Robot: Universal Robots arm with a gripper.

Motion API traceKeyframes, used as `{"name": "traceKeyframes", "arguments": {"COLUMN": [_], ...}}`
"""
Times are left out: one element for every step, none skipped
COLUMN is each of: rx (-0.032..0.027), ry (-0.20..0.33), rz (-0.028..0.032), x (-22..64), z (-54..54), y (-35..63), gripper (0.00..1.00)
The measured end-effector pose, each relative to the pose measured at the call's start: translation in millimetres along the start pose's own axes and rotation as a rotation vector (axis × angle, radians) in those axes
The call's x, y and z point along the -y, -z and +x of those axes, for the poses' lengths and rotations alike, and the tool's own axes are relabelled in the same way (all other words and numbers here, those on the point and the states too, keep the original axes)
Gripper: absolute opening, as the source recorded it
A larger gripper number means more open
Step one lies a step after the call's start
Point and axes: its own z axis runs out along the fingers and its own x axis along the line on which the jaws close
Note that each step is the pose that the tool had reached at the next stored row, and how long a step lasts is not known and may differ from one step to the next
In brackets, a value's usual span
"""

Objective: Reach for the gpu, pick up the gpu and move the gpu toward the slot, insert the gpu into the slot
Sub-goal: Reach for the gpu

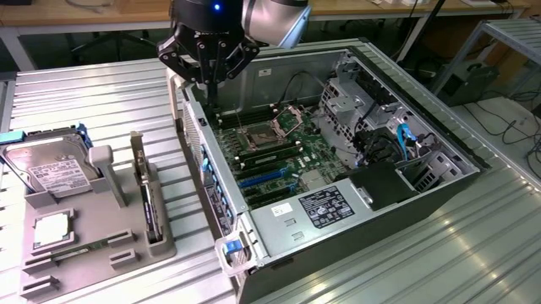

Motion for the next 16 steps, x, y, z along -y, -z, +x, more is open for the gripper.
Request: {"name": "traceKeyframes", "arguments": {"rx": [0.0,0.0,0.0,0.0,-0.0001,0.0,0.0,0.0,0.0,-0.0001,0.0,0.0,0.0,0.0,0.0,0.0], "ry": [0.0,0.0,0.0,0.0,0.0,0.0,0.0,0.0,0.0,0.0,0.0,0.0,0.0,0.0,0.0,0.0], "rz": [0.0,0.0,0.0,0.0,0.0001,0.0,0.0,0.0,0.0,0.0,0.0,0.0,0.0,0.0,0.0,0.0], "x": [0.2,0.5,0.7,1.0,1.2,1.5,1.8,2.1,2.5,2.8,3.0,3.4,3.6,3.8,4.1,4.3], "z": [0.5,1.0,1.5,2.0,2.5,3.1,3.5,4.3,5.1,5.7,6.1,6.9,7.4,7.9,8.4,8.9], "y": [0.0,0.0,0.0,0.0,0.1,0.1,0.1,0.1,0.2,0.2,0.2,0.2,0.2,0.2,0.2,0.2], "gripper": [0.11,0.11,0.11,0.11,0.11,0.11,0.11,0.11,0.11,0.11,0.11,0.11,0.11,0.11,0.11,0.11]}}
